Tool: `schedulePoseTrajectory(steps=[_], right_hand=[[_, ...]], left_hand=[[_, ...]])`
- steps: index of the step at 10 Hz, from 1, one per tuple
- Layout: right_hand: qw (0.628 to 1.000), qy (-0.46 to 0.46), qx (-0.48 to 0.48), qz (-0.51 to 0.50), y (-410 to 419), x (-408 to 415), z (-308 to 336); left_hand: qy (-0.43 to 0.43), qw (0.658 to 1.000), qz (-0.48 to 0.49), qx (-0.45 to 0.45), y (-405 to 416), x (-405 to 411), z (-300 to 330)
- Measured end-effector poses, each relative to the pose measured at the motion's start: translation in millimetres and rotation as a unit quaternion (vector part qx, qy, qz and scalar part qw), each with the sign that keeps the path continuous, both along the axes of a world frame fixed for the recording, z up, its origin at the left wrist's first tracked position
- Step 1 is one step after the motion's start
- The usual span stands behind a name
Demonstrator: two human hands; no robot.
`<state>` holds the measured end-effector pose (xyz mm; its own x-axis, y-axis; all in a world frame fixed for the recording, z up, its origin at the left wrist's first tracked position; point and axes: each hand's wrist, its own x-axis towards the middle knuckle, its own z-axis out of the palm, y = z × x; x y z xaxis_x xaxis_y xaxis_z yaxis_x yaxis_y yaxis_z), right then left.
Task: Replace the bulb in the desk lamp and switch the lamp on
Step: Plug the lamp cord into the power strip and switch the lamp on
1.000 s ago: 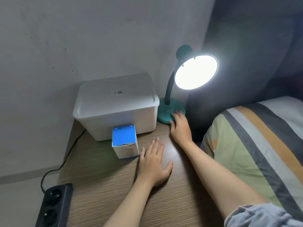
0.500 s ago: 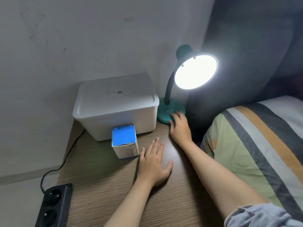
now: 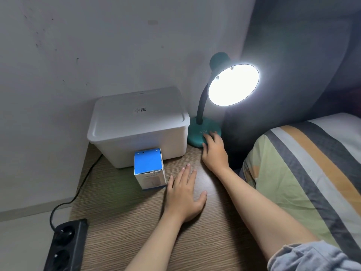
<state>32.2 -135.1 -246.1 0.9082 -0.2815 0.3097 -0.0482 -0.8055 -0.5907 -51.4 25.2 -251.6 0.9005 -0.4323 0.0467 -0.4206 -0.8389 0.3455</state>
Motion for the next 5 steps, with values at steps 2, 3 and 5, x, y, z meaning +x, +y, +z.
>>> schedulePoseTrajectory(steps=[2, 3, 5], right_hand=[[1.000, 0.008, -0.011, 0.001, 0.3, 0.8, -0.2], [0.999, 0.025, -0.023, -0.002, 0.1, 2.3, -0.6], [0.999, 0.033, -0.033, -0.010, 0.1, 4.5, -3.9]], left_hand=[[-0.001, 1.000, -0.002, -0.008, 0.2, 0.2, 0.9], [0.002, 1.000, -0.012, -0.021, 1.0, -0.8, 0.7], [0.001, 1.000, -0.007, -0.015, 0.0, -0.8, 1.8]])
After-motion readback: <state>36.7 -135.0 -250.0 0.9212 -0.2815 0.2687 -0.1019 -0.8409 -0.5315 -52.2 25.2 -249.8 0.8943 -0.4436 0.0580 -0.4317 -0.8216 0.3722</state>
